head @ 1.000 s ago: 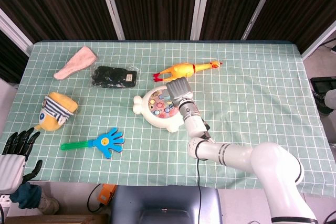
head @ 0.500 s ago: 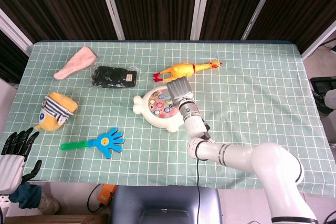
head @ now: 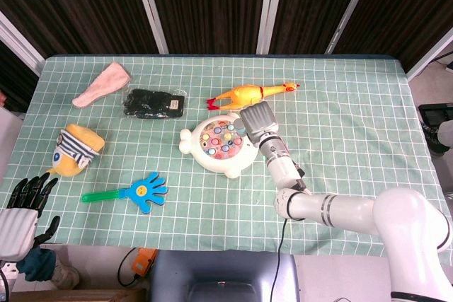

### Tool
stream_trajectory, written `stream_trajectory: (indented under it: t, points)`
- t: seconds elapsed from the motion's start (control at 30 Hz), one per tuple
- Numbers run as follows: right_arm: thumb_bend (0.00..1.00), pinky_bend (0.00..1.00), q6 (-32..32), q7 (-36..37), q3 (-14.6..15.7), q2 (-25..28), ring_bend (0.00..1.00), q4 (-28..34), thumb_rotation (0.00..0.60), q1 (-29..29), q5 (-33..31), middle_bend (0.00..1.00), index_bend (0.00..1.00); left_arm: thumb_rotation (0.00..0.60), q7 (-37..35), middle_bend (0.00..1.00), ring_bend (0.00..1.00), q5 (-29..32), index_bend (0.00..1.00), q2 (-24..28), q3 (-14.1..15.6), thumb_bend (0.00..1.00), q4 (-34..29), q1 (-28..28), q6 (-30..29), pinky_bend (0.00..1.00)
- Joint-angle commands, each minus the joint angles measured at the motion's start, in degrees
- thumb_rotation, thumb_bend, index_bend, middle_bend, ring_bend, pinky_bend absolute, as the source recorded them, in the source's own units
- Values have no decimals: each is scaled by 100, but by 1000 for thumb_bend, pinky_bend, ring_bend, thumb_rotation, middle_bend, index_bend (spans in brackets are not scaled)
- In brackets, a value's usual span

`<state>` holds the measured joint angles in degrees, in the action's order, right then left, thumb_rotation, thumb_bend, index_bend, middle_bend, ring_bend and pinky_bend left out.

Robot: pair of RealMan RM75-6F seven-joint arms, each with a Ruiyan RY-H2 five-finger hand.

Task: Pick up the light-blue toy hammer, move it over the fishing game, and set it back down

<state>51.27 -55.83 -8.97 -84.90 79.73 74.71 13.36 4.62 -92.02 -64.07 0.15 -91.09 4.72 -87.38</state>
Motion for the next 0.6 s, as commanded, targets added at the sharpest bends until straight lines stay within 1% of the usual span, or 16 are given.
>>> stream_trajectory:
  t: [0.03,0.33,0.6]
  points:
    - [550,1000,-28,13,51,38,849,43,600,-31,9,664,1000,600,23,0,0,-3,0,-10,4,390,-3,10,19,34]
    - [551,1000,-83,27,110,-51,849,2,600,15,28,664,1000,600,18,0,0,9,0,-12,-1,389,2,33,52,33]
    - [550,1000,-143,-92,171,-316,849,-264,600,138,-65,664,1000,600,-33,0,0,26,0,2,-10,388,15,36,48,33]
